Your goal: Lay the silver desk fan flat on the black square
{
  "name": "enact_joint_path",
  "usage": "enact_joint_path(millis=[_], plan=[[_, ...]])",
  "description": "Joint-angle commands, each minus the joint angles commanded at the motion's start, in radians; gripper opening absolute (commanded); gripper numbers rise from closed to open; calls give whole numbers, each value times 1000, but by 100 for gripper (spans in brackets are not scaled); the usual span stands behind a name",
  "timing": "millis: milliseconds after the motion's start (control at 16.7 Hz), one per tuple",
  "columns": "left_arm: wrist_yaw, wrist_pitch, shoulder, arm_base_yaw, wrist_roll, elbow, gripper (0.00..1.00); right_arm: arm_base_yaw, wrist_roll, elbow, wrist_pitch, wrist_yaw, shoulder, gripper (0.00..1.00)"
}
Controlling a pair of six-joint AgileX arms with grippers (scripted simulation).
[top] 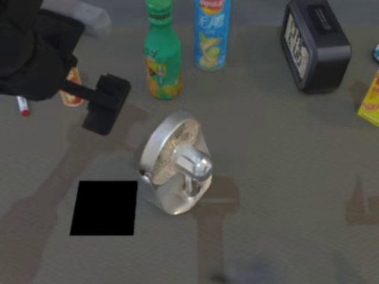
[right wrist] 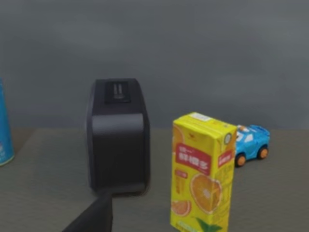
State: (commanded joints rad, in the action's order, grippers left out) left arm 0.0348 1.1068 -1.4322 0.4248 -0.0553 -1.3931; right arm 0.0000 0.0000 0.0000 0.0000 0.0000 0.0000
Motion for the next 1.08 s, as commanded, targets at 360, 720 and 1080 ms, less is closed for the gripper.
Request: enact_joint_path(millis=[360,720,1080], plan=[[-17,309,-502,125,7,-518,100,0,0,0,0,0,0,100],[-31,446,-751,181,16,-775,100,0,0,0,0,0,0,100],[-31,445,-756,178,15,-776,100,0,0,0,0,0,0,100]])
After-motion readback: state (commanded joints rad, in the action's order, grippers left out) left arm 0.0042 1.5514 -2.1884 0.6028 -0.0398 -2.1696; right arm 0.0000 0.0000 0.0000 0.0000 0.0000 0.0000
